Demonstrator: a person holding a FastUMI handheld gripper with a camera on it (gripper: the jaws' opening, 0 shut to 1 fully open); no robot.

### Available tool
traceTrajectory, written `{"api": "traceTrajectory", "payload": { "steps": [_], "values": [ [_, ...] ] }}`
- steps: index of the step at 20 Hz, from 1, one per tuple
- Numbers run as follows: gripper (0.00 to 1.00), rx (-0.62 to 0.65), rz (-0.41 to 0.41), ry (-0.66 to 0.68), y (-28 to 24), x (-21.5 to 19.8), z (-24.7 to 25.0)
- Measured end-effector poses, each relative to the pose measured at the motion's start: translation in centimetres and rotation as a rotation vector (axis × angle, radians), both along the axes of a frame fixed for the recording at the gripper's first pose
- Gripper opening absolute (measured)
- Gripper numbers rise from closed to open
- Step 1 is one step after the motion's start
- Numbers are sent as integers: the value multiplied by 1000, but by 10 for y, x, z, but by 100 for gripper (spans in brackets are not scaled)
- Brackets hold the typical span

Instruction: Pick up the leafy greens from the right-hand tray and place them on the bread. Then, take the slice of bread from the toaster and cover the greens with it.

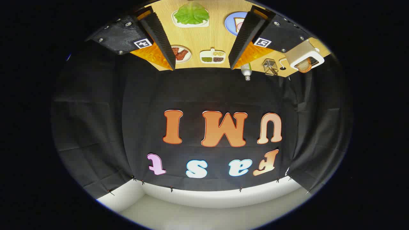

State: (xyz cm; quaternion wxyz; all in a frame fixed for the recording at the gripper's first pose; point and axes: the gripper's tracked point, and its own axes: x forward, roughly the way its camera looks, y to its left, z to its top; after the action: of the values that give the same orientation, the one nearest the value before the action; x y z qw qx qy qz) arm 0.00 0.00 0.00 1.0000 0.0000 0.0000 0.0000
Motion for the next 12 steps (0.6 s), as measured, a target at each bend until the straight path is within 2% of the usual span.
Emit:
{"api": "traceTrajectory", "payload": {
  "steps": [12],
  "values": [
    [99,4,5,26,-1,-1,-9]
  ]
}}
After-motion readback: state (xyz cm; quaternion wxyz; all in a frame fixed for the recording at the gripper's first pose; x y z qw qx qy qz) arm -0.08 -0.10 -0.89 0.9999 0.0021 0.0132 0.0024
